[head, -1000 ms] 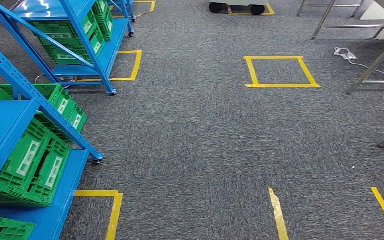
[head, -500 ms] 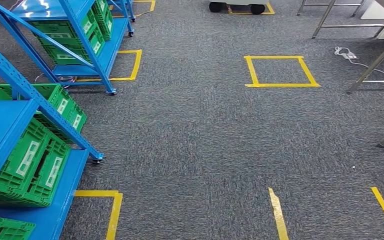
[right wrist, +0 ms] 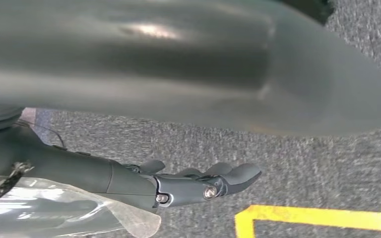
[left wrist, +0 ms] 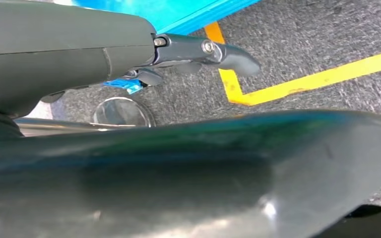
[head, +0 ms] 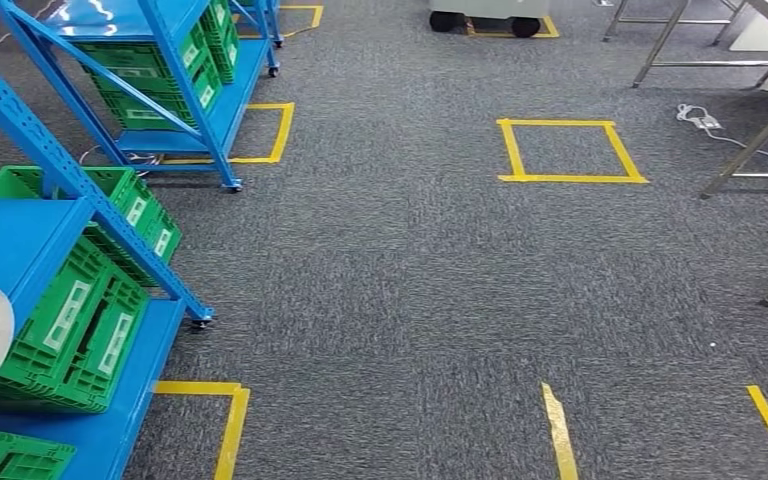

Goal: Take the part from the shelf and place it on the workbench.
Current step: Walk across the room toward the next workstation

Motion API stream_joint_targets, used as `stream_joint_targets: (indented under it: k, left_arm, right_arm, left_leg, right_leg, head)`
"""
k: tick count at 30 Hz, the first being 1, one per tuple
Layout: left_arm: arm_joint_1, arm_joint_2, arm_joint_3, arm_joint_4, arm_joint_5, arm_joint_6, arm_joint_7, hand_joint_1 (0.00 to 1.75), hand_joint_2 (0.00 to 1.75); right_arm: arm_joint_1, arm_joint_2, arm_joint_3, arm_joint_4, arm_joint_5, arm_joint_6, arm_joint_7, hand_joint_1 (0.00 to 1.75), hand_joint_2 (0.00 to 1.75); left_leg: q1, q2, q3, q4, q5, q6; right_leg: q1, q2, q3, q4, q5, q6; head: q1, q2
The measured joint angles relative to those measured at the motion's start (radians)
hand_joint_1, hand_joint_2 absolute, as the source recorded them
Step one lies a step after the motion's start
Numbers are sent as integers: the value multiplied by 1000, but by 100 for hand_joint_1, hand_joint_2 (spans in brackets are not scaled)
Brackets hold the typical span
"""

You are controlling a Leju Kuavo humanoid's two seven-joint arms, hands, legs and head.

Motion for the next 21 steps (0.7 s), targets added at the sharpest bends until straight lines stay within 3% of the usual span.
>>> stream_joint_targets:
  k: [2, 3, 4, 5, 7, 8, 10, 13, 15, 18, 19, 20, 21]
  left_arm:
    - [-3, 0, -3, 0, 4, 3, -2, 0, 0]
    - [-4, 0, -5, 1, 5, 4, -2, 0, 0]
    - [-4, 0, -7, 2, 6, 5, -3, 0, 0]
    - [-4, 0, -8, 3, 6, 5, -4, 0, 0]
    - [-4, 0, -10, 4, 7, 6, -4, 0, 0]
    - [-4, 0, -11, 5, 8, 6, -4, 0, 0]
    - [-7, 1, -12, 6, 10, 6, -6, 0, 0]
    - [-8, 1, -15, 7, 16, 7, -7, 0, 0]
    - [-9, 1, -16, 7, 18, 7, -7, 0, 0]
    - [-9, 0, -18, 7, 21, 8, -8, 0, 0]
    - [-8, 0, -19, 8, 21, 8, -8, 0, 0]
    - [-7, 0, -20, 8, 22, 8, -8, 0, 0]
    - [-6, 1, -20, 9, 22, 8, -8, 0, 0]
  right_arm:
    - [1, 0, -3, 0, 1, 0, 0, 0, 0]
    - [3, 0, -5, 0, 1, 0, 0, 0, 0]
    - [4, 0, -6, 0, 2, 0, 0, 0, 0]
    - [5, 0, -8, 0, 2, 0, 0, 0, 0]
    - [5, 0, -9, 0, 3, 0, 0, 0, 0]
    - [4, 0, -9, 0, 3, 0, 0, 0, 0]
    - [2, 0, -9, 1, 5, 1, 0, 0, 0]
    - [4, -1, -11, 1, 6, 0, 0, 0, 0]
    - [4, -2, -13, 1, 6, 0, -1, 0, 0]
    - [2, -2, -14, 1, 8, 0, -1, 0, 0]
    - [2, -2, -14, 1, 8, 0, -2, 0, 0]
    - [3, -2, -14, 1, 9, 0, -2, 0, 0]
    - [3, -2, -15, 1, 9, 0, -2, 0, 0]
  left_leg:
    - [0, -8, 0, -1, -1, 1]
    - [0, -13, 1, 0, -2, 1]
    - [0, -18, 4, 0, -5, -1]
    - [1, -22, 10, 1, -8, -4]
    - [4, -29, 25, 2, -19, -14]
    - [4, -31, 30, 4, -24, -21]
    - [3, -35, 34, 9, -33, -34]
    - [5, -35, 36, 27, -41, -49]
    - [7, -33, 3, 98, -62, -56]
    - [8, -30, -121, 290, -133, -61]
    - [7, -30, -152, 322, -144, -58]
    - [5, -30, -165, 316, -135, -54]
    - [2, -30, -164, 278, -104, -46]
  right_leg:
    - [-2, 28, -67, 127, -63, 5]
    - [-2, 31, -98, 178, -80, 7]
    - [-3, 32, -114, 198, -77, 9]
    - [-4, 32, -112, 177, -53, 10]
    - [-9, 34, -65, 56, 25, 10]
    - [-10, 36, -43, -6, 42, 9]
    - [-6, 37, -21, -59, 44, -5]
    - [-3, 35, -4, -65, 42, -31]
    - [-3, 33, 17, -71, 37, -43]
    - [3, 31, 38, -73, 18, -54]
    - [5, 32, 47, -73, 10, -55]
    - [8, 32, 59, -73, 1, -55]
    - [10, 33, 72, -73, -9, -55]
  head:
    - [4, 0]
    - [5, 0]
    - [5, 0]
    - [5, 0]
    - [6, 0]
    - [8, 0]
    - [11, 0]
    - [8, 0]
    - [4, 0]
    - [1, 0]
    - [1, 0]
    - [1, 0]
    - [1, 0]
